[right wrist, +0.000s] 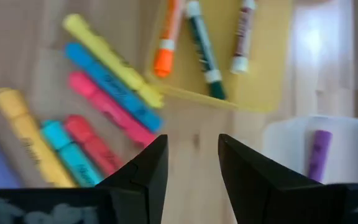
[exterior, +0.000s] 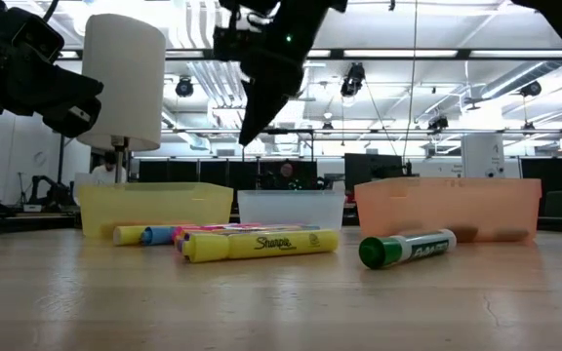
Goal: Pick & Place Markers
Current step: Put the bottom large yellow highlighter pen into the transparent bin
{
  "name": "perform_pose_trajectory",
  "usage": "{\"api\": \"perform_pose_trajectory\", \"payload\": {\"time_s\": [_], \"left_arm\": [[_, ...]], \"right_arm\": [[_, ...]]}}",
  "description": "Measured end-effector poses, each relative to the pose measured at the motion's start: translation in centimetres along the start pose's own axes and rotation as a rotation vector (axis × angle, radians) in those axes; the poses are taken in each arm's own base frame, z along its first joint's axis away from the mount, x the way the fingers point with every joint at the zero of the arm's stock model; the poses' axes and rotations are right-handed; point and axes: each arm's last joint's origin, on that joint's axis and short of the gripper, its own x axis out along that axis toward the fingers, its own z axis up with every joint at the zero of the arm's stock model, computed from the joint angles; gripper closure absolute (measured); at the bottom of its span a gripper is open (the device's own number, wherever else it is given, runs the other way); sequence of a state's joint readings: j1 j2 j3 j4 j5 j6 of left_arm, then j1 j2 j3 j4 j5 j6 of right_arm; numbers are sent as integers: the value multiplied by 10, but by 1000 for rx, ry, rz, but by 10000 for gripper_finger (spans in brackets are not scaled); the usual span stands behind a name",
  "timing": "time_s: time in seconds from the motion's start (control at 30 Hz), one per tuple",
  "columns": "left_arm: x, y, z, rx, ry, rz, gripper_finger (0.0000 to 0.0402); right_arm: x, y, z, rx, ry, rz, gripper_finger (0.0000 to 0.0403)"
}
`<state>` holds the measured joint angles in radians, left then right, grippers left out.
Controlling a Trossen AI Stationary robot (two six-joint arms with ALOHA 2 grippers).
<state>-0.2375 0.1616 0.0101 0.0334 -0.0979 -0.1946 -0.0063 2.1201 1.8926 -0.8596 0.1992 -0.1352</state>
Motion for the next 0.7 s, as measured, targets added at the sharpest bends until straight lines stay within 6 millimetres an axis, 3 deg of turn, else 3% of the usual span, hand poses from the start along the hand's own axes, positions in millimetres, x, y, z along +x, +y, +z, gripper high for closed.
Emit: {"api": "perform_pose_trajectory", "payload": {"time_s": [0.4,0.7], "left_arm": [[0,0,0,0,0,0,401],[0,0,0,0,0,0,401]], "right_arm": [[-13,57,-1,-108,12,265,268],[-23,98,-1,-111,12,329,267]]}}
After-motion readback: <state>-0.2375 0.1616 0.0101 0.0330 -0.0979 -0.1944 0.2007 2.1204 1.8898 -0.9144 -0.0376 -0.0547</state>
